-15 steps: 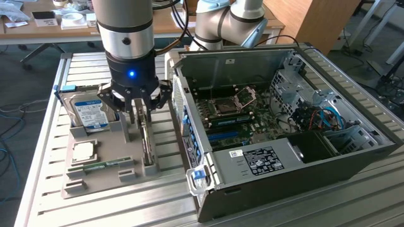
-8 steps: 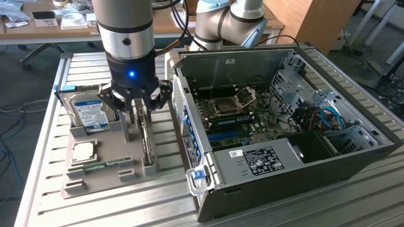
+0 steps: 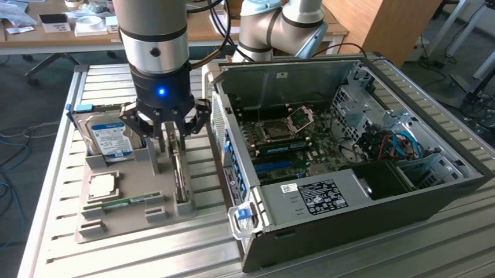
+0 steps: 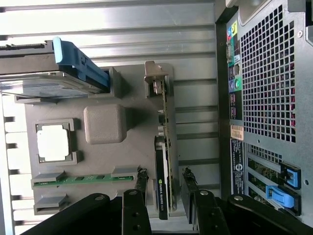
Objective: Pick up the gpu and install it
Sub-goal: 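Pick up the gpu and move the gpu toward the slot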
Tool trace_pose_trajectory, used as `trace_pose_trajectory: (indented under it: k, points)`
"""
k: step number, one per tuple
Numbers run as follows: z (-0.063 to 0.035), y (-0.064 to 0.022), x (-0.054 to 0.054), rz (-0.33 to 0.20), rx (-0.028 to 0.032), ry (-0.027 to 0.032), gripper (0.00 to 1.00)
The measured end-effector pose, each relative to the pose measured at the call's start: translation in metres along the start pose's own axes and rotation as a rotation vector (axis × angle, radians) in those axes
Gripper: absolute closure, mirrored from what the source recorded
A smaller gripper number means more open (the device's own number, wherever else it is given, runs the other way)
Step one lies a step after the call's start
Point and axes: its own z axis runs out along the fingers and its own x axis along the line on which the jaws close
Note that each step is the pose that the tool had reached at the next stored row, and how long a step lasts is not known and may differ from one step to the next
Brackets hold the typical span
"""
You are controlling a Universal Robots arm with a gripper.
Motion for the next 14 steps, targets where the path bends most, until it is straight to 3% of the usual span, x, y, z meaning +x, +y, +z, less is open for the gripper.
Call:
trace_pose_trajectory:
  k: [14]
  points:
    - [0.0024,-0.0001,0.0000,0.000,0.0000,0.0000,0.58]
